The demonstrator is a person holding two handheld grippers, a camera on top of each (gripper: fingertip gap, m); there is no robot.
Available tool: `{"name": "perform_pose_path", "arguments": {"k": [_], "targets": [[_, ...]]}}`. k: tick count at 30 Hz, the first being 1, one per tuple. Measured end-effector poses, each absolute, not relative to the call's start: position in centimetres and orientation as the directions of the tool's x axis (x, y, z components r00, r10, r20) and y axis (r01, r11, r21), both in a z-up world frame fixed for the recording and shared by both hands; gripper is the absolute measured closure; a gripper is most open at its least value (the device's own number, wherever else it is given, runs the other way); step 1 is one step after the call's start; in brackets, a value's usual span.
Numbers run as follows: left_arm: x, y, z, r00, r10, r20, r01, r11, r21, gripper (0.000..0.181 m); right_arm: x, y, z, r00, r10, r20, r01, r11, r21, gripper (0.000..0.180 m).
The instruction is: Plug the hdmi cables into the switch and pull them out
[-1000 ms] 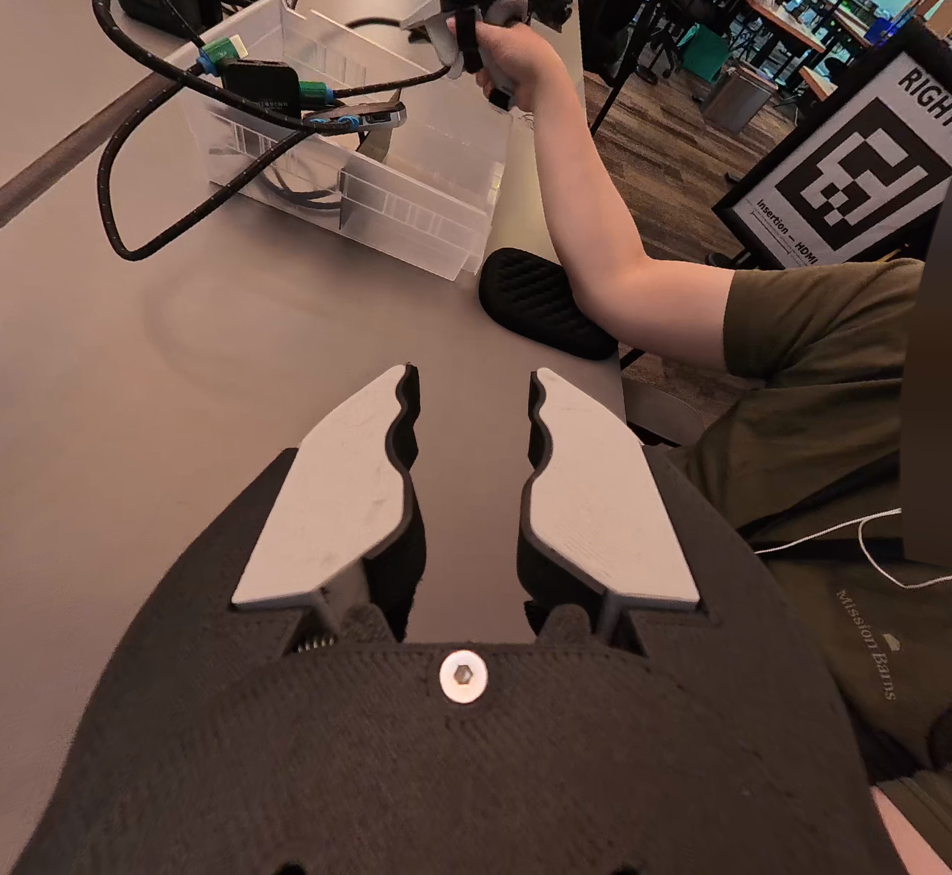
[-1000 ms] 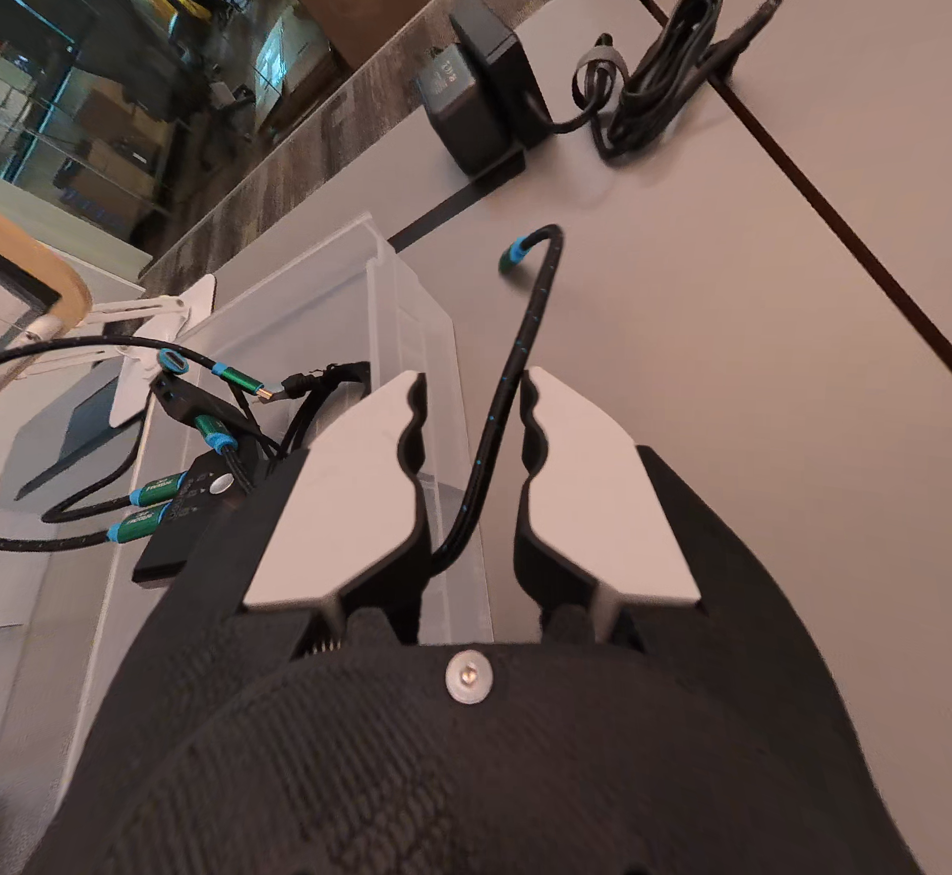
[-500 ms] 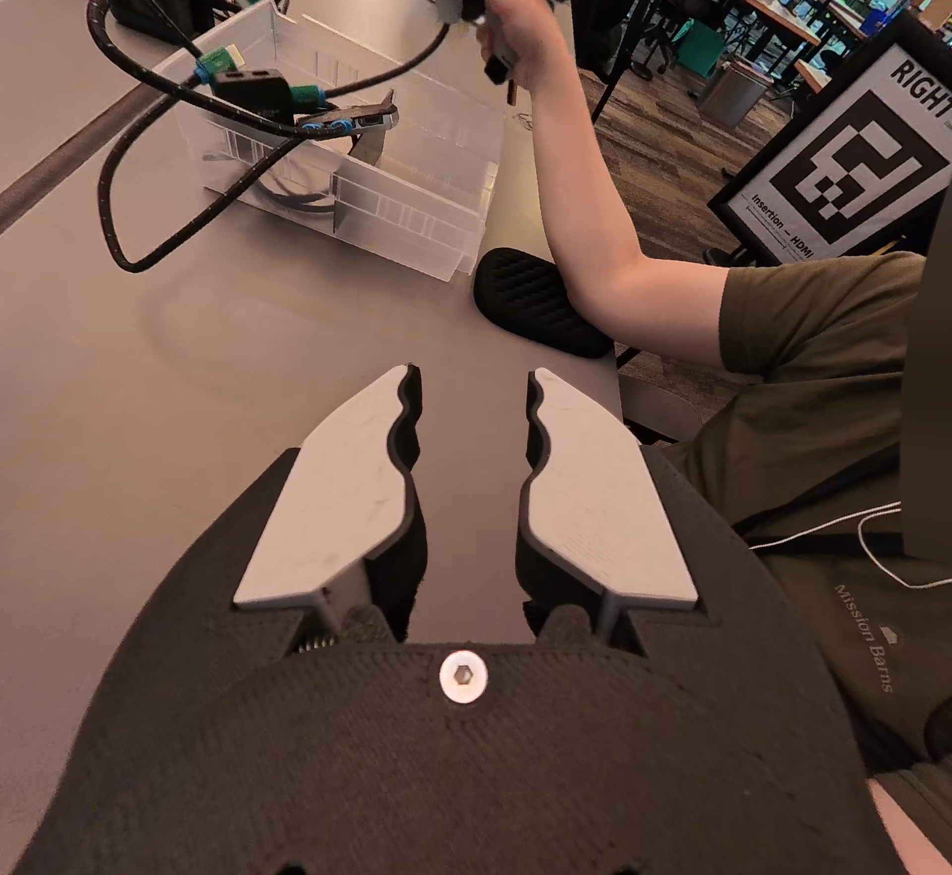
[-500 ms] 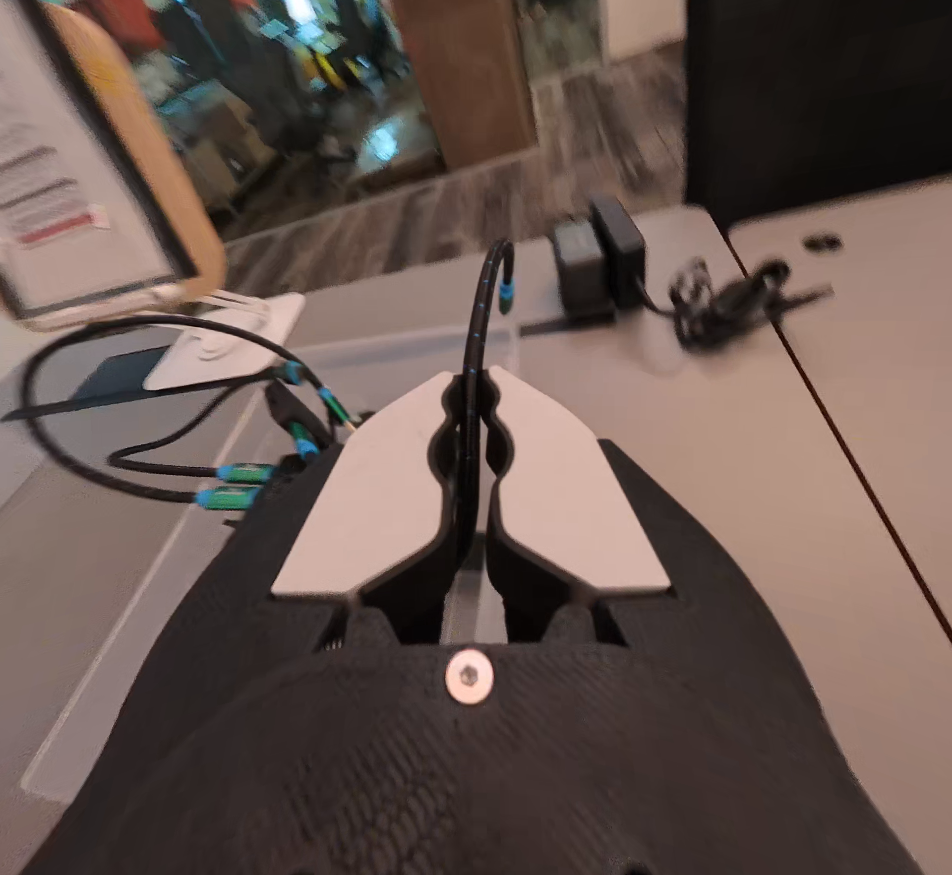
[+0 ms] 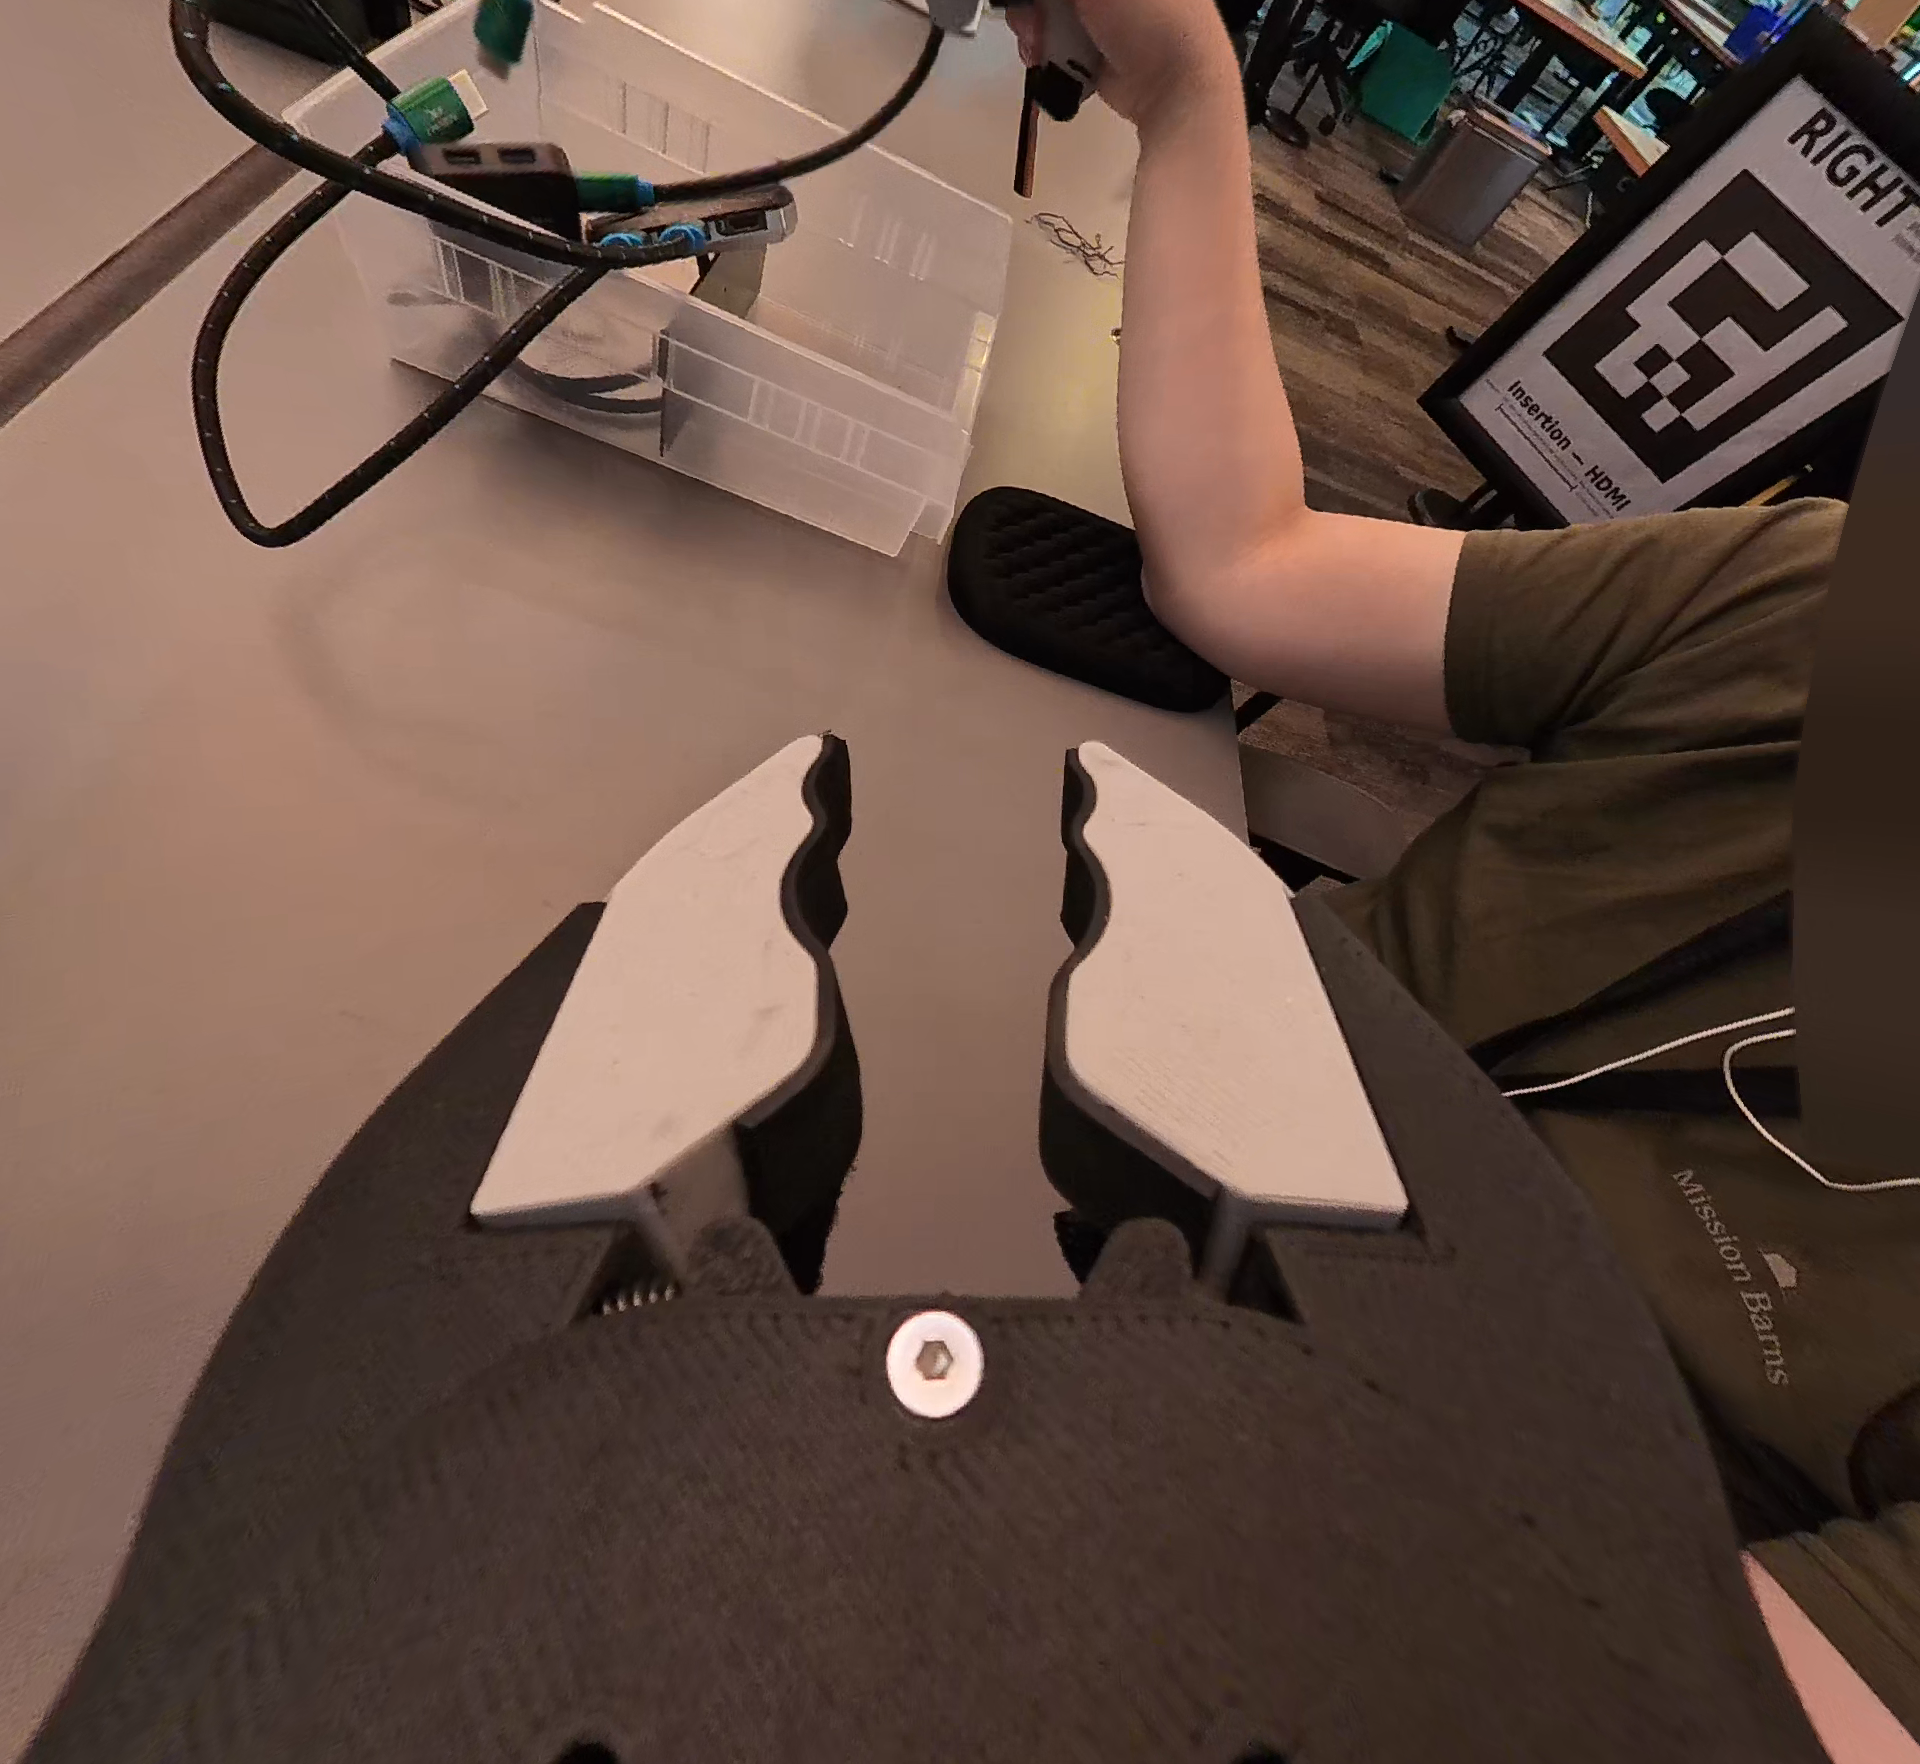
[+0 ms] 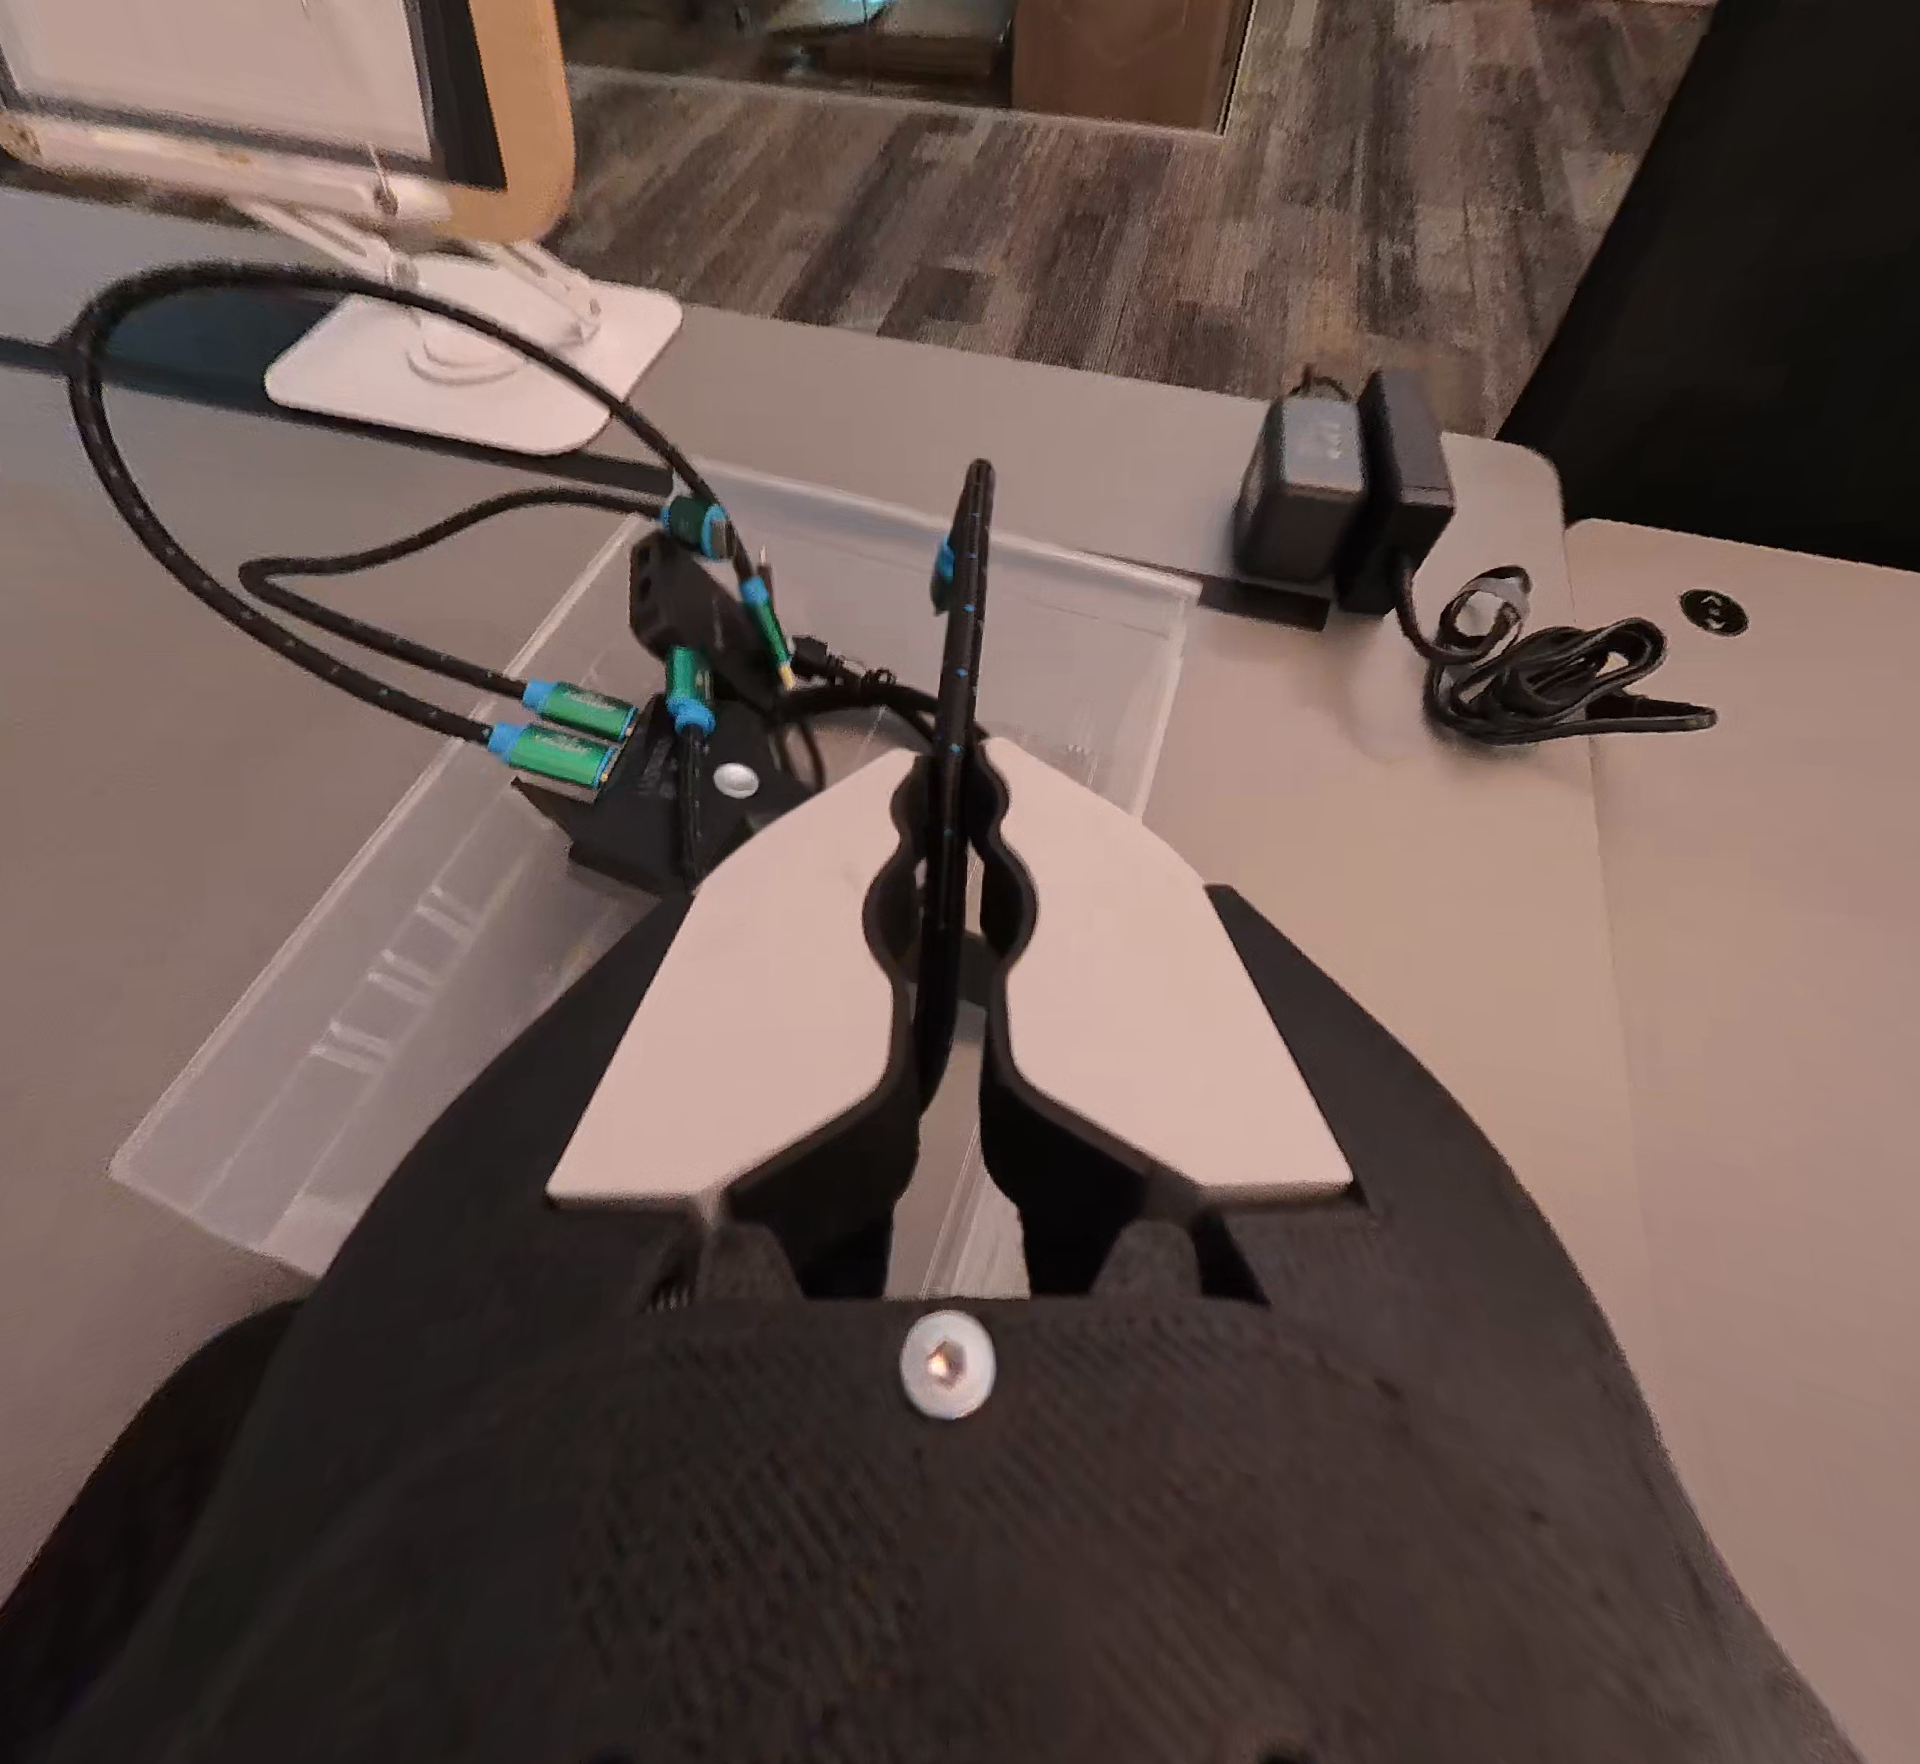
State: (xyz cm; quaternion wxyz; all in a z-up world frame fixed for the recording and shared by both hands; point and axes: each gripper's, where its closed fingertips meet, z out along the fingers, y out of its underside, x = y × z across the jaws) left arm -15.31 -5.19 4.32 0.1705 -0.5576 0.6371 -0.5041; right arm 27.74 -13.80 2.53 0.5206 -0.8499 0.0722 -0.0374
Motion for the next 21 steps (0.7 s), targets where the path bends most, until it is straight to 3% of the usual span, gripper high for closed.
{"name": "perform_pose_path", "arguments": {"k": [5,9,12,15,18,19,21], "targets": [[-15.2,-5.2,4.2,-0.319,-0.883,0.345,-0.541,-0.13,-0.831,0.142,28.8,-13.5,-0.9,0.974,-0.228,0.013,-0.128,-0.594,-0.794,0.172],[-15.3,-4.6,4.7,-0.303,-0.886,0.35,-0.521,-0.154,-0.84,0.141,30.3,-12.6,-3.3,0.957,-0.267,0.115,-0.092,-0.654,-0.751,0.142],[-15.9,-3.6,5.3,-0.259,-0.907,0.333,-0.503,-0.168,-0.848,0.14,31.4,-13.2,-4.0,0.933,-0.294,0.206,-0.07,-0.711,-0.7,0.136],[-17.2,-1.6,6.0,-0.174,-0.942,0.287,-0.479,-0.174,-0.861,0.138,31.9,-14.1,-2.2,0.907,-0.344,0.244,-0.065,-0.685,-0.726,0.128],[-19.7,2.0,7.0,0.009,-0.976,0.22,-0.434,-0.202,-0.878,0.137,31.3,-15.3,0.0,0.901,-0.394,0.184,-0.114,-0.622,-0.775,0.13],[-20.9,3.9,7.1,0.112,-0.977,0.181,-0.424,-0.212,-0.88,0.135,30.4,-15.9,0.0,0.914,-0.382,0.135,-0.144,-0.619,-0.772,0.139],[-24.3,8.3,7.1,0.346,-0.934,0.087,-0.402,-0.231,-0.886,0.13,28.5,-17.3,-1.1,0.928,-0.373,0.012,-0.255,-0.658,-0.709,0.141]]}}
